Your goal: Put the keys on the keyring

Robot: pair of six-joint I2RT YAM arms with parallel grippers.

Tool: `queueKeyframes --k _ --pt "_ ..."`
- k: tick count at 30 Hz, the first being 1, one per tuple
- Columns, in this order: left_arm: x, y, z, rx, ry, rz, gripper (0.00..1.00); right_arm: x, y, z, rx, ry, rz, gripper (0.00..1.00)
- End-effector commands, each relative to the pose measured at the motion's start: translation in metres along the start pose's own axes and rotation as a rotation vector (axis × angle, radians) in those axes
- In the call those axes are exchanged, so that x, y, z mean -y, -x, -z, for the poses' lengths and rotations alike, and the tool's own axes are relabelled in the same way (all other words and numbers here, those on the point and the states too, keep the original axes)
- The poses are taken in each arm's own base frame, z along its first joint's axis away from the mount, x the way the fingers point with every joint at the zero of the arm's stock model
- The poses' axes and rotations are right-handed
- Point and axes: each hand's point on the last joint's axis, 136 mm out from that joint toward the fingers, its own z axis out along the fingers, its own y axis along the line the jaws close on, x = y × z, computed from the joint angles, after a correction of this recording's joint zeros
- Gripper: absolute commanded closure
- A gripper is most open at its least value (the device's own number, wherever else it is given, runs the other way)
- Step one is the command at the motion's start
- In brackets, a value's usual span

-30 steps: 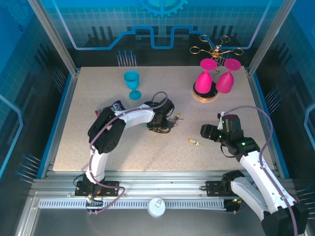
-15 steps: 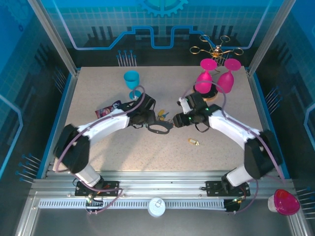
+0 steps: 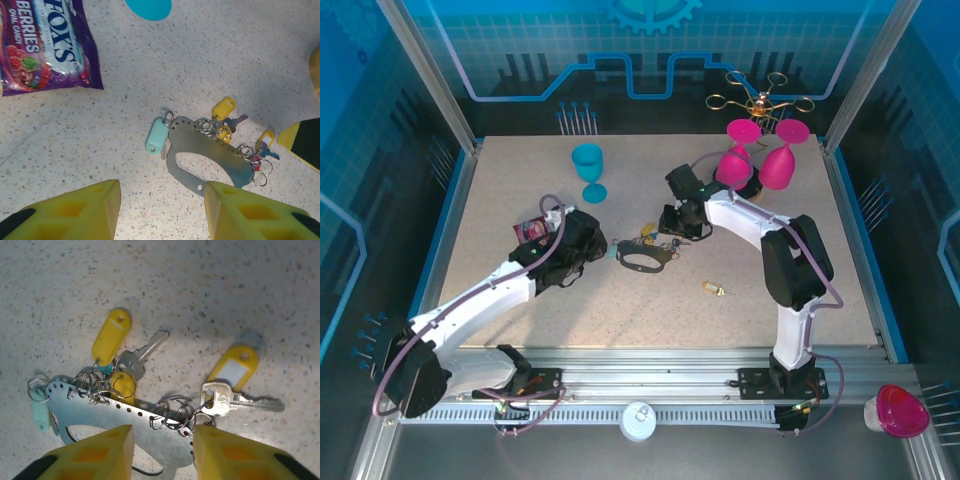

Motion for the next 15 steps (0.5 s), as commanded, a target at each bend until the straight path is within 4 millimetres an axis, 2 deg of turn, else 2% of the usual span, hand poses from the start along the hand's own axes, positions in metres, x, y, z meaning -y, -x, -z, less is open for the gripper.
queueKeyframes --k 1,15 --pt "-0.006 0.013 0.008 0.069 0.008 0.048 0.52 -0.005 -0.008 -0.006 -0.018 -0.043 -0.188 0.7" --pt "-0.012 0.013 0.011 0.083 0.01 0.06 0.52 -0.006 -0.016 -0.029 -0.069 -0.07 -0.215 0.72"
